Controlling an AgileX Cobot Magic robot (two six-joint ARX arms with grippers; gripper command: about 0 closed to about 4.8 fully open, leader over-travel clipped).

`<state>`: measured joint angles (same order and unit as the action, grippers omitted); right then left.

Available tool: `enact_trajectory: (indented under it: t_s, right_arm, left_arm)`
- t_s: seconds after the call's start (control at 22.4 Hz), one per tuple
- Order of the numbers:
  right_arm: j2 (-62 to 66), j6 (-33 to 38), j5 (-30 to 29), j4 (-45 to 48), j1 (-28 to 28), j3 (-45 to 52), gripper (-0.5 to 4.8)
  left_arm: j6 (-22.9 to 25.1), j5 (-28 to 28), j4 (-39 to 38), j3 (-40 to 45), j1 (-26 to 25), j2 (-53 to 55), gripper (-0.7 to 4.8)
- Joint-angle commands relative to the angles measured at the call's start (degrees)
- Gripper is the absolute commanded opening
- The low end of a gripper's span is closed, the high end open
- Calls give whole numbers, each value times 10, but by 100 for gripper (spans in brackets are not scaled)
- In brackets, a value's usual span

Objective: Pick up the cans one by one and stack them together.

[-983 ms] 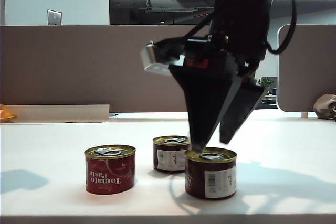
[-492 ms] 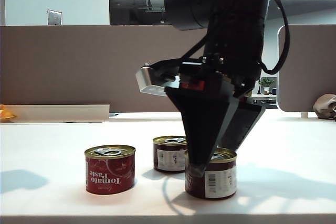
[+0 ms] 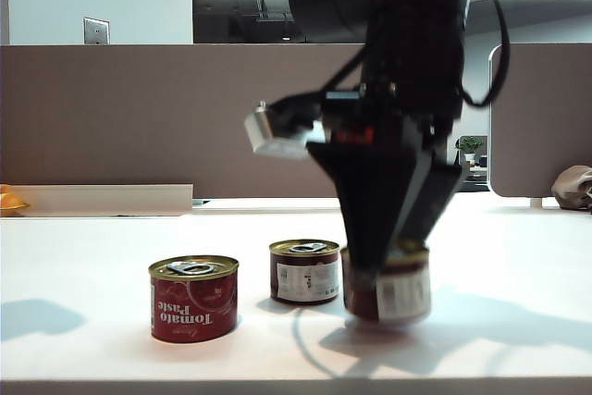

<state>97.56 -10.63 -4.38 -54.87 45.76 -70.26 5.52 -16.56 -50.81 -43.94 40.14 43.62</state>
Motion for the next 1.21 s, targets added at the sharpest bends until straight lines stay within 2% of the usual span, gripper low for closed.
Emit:
enact_trajectory:
  t_s: [0.04,0.27,0.63,1.03,1.21]
  right_arm:
    - [-4,-4,10,-35,1,-56,241]
    - [-3,-6,10,-13,-6,-122,241]
    - [31,-6,1,-9,-34,-151,241]
    - [80,-5,-9,-11,-31,-179,241]
    - [86,-5,-33,-24,-30,-178,241]
  left_arm:
    - [-4,-2,3,-2,-1,-2,30]
    - [-15,-1,2,-2,-1,-2,30]
    - [-27,-1,-1,-2,-1,-12,30]
    - [-14,-8,-11,-2,-1,-21,29]
    - [-12,-17,-10,-2,-1,-21,29]
